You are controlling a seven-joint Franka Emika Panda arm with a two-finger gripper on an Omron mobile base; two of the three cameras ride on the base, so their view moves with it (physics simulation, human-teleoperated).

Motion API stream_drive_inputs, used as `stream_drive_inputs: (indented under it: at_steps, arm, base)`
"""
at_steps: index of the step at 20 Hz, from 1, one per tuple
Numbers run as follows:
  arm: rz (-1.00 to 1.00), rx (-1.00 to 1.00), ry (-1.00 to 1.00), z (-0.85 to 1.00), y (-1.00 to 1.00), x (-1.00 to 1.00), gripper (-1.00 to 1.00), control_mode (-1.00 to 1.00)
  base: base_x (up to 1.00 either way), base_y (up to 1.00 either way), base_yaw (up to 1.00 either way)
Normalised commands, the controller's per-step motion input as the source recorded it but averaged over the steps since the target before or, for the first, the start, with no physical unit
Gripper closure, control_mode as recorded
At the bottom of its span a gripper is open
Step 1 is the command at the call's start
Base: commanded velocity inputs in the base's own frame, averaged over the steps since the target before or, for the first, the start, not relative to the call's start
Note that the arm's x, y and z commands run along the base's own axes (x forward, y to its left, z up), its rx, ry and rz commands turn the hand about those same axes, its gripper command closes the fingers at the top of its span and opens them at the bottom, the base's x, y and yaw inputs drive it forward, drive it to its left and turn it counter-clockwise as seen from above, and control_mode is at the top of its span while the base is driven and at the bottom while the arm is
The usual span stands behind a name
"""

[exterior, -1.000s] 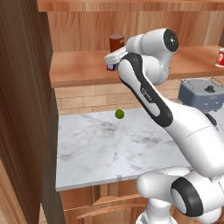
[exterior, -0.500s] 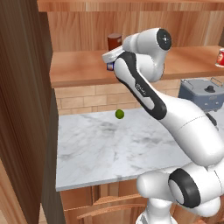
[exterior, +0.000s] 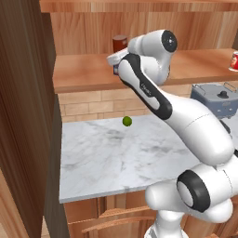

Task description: Stack two cans on top of the other two cans in the cabinet.

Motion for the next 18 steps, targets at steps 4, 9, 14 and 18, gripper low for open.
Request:
stream_drive_inputs:
  at_steps: [4, 9, 14, 18]
  arm:
    - [0.0, 0.0, 0.0, -0.01, -0.03, 0.2, 1.0, -1.0]
    - [0.0, 0.04, 0.0, 0.0, -0.03, 0.2, 1.0, -1.0]
    - [-0.01, 0.06, 0.0, 0.0, -0.03, 0.18, 1.0, -1.0]
    - [0.0, 0.01, 0.0, -0.04, 0.0, 0.15, 1.0, -1.0]
  base:
    - [0.0, 0.0, 0.0]
    - [0.0, 0.0, 0.0]
    - [0.0, 0.0, 0.0]
    - [0.0, 0.0, 0.0]
